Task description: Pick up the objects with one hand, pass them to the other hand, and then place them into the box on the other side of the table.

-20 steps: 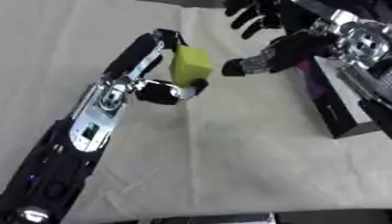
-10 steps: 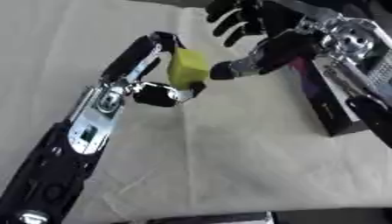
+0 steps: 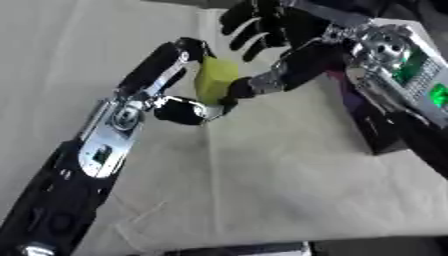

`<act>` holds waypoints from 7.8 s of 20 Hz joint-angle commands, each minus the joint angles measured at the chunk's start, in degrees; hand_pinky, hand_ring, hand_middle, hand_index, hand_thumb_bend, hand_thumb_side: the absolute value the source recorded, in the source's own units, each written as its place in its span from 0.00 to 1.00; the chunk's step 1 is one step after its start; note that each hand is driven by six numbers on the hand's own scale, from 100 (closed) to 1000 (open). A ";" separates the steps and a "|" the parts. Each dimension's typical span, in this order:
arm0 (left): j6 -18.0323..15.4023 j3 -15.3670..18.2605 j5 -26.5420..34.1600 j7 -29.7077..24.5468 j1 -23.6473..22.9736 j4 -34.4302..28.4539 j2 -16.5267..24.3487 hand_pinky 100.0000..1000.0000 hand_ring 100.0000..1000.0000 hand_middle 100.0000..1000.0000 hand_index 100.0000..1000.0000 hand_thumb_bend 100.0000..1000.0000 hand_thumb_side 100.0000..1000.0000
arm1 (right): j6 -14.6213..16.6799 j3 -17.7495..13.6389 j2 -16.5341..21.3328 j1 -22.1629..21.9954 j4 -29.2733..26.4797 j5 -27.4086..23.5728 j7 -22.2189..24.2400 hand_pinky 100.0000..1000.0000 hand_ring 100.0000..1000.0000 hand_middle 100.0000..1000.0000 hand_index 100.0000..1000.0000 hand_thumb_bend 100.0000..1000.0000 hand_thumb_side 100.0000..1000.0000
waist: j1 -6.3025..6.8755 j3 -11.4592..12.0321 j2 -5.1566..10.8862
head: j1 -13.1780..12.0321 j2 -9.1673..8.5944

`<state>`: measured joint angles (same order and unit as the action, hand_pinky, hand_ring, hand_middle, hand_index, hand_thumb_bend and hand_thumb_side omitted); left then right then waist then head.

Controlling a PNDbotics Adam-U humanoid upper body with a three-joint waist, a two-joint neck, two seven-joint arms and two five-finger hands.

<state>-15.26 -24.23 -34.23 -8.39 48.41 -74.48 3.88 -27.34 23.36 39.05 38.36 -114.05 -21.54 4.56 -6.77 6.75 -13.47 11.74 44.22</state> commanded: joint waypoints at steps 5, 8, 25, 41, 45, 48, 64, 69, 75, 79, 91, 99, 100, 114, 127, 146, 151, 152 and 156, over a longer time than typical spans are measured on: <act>-1.09 -0.57 -0.63 0.31 1.30 -1.84 -0.63 0.75 0.56 0.48 0.40 0.00 0.34 | -0.68 -0.24 0.44 0.34 -0.54 0.60 -0.35 0.64 0.71 0.70 0.75 0.67 0.02 | -0.62 -0.08 0.83 | 0.48 -0.10; -1.39 -0.93 -0.53 0.31 1.16 -2.35 -0.65 0.75 0.56 0.48 0.40 0.00 0.34 | -0.72 -0.21 0.32 0.05 -0.54 1.39 -0.37 0.64 0.71 0.70 0.75 0.67 0.02 | -0.55 -0.06 0.67 | 0.58 -0.10; -1.90 -1.76 -0.78 1.14 0.45 -4.78 0.24 0.74 0.55 0.48 0.40 0.00 0.29 | -1.18 -0.61 1.19 -2.09 -0.54 7.06 -1.34 0.66 0.72 0.69 0.74 0.70 0.04 | -0.22 -0.19 0.32 | 0.97 -0.10; -1.87 -1.93 -1.32 1.86 0.15 -5.29 0.38 0.74 0.55 0.47 0.40 0.00 0.25 | -1.84 -0.99 1.61 -3.45 -0.54 7.48 -1.42 0.65 0.71 0.63 0.71 0.68 0.02 | 0.01 -0.55 0.08 | 1.64 -0.10; -2.33 -2.25 -1.95 1.74 0.13 -5.38 0.19 0.74 0.55 0.47 0.40 0.00 0.23 | -2.35 -0.86 1.21 -3.41 -0.54 6.61 -1.56 0.65 0.71 0.62 0.71 0.67 0.02 | -0.02 -0.50 -0.10 | 1.65 -0.10; -2.62 -2.37 -2.53 1.60 0.09 -5.26 -0.01 0.74 0.55 0.47 0.40 0.00 0.22 | -2.57 -0.80 1.05 -3.32 -0.54 6.00 -1.73 0.65 0.71 0.62 0.71 0.68 0.02 | -0.01 -0.52 -0.17 | 1.66 -0.10; -2.81 -2.24 -4.86 2.48 0.21 -4.37 -0.92 0.73 0.54 0.47 0.40 0.00 0.20 | -3.33 -0.33 0.46 -2.70 -0.54 5.96 -1.32 0.65 0.70 0.61 0.70 0.68 0.02 | -0.05 -0.83 -0.29 | 1.60 -0.10; -2.41 -1.98 -4.22 3.43 0.20 -4.25 -1.12 0.72 0.54 0.46 0.40 0.00 0.25 | -3.44 -0.03 0.46 -2.65 -0.54 7.81 -0.63 0.66 0.71 0.63 0.71 0.70 0.04 | -0.06 -0.99 -0.30 | 1.48 -0.10; -2.08 -1.93 -3.61 3.99 0.26 -4.37 -1.14 0.72 0.53 0.45 0.40 0.00 0.26 | -4.38 0.05 0.57 -2.53 -0.54 10.76 -1.19 0.66 0.72 0.63 0.72 0.77 0.11 | -0.09 -1.09 -0.29 | 1.38 -0.10; -2.09 -2.05 -3.62 4.03 0.24 -4.54 -1.19 0.72 0.53 0.45 0.40 0.00 0.26 | -5.23 0.41 0.45 -2.58 -0.54 13.26 -1.12 0.67 0.72 0.62 0.71 0.77 0.11 | -0.13 -1.11 -0.28 | 1.40 -0.10; -3.01 -2.40 -2.95 3.66 0.11 -4.87 -1.43 0.72 0.53 0.45 0.40 0.00 0.27 | -5.98 0.90 -0.01 -2.67 -0.54 13.91 -0.72 0.66 0.68 0.55 0.66 0.72 0.06 | -0.15 -1.18 -0.44 | 1.47 -0.10; -3.73 -2.58 -2.17 3.58 -0.02 -4.86 -1.56 0.72 0.53 0.45 0.40 0.00 0.29 | -6.36 0.90 -0.21 -2.73 -0.54 13.59 -1.06 0.65 0.64 0.50 0.61 0.66 0.00 | -0.13 -1.26 -0.44 | 1.63 -0.10; -3.79 -2.61 -2.07 3.56 -0.05 -4.85 -1.59 0.72 0.53 0.45 0.40 0.00 0.29 | -6.48 0.92 -0.25 -2.76 -0.54 13.49 -1.24 0.64 0.63 0.49 0.61 0.65 0.00 | -0.14 -1.26 -0.45 | 1.66 -0.10; -2.50 -2.64 -0.95 4.25 -0.14 -4.16 -1.77 0.72 0.52 0.45 0.44 0.00 0.31 | -7.34 0.65 -0.30 -2.62 -0.54 10.27 -5.57 0.57 0.51 0.34 0.44 0.19 0.00 | -0.08 -1.40 -0.52 | 1.71 -0.10; 1.03 -2.80 0.75 7.55 -0.27 -3.40 -1.78 0.71 0.51 0.45 0.46 0.00 0.34 | -6.21 0.01 -0.19 -2.50 -0.54 10.05 -7.03 0.55 0.48 0.33 0.42 0.26 0.00 | 0.02 -1.68 -0.31 | 1.55 -0.10; 1.45 -3.12 -2.33 7.73 -0.42 -3.10 -1.70 0.75 0.60 0.55 0.64 0.00 0.31 | -5.55 -0.51 -0.36 -2.56 -0.54 9.70 -5.57 0.51 0.45 0.28 0.36 0.24 0.00 | 0.18 -2.10 -0.26 | 1.58 -0.10; 0.56 -3.22 -5.14 5.40 -0.49 -2.98 -1.60 0.80 0.69 0.67 0.75 0.04 0.41 | -4.99 -0.91 -0.16 -2.54 -0.54 9.11 -6.31 0.50 0.44 0.28 0.36 0.24 0.00 | 0.21 -2.22 -0.17 | 1.62 -0.10; 0.30 -3.20 -5.63 4.98 -0.51 -2.98 -1.60 0.80 0.70 0.67 0.76 0.08 0.43 | -4.91 -0.97 -0.11 -2.54 -0.54 9.00 -6.45 0.50 0.44 0.28 0.35 0.24 0.00 | 0.22 -2.24 -0.16 | 1.64 -0.10; -0.26 -3.05 -6.85 4.44 -0.61 -2.89 -1.65 0.82 0.72 0.70 0.79 0.31 0.68 | -4.77 -1.12 0.00 -2.58 -0.54 8.77 -6.90 0.50 0.44 0.28 0.35 0.24 0.00 | 0.24 -2.32 -0.17 | 1.66 -0.10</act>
<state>-15.26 -27.32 -40.26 -3.43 47.37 -77.15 1.95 -32.45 24.02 37.95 34.77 -113.73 -12.56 -1.84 -6.76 4.64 -14.04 13.25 44.23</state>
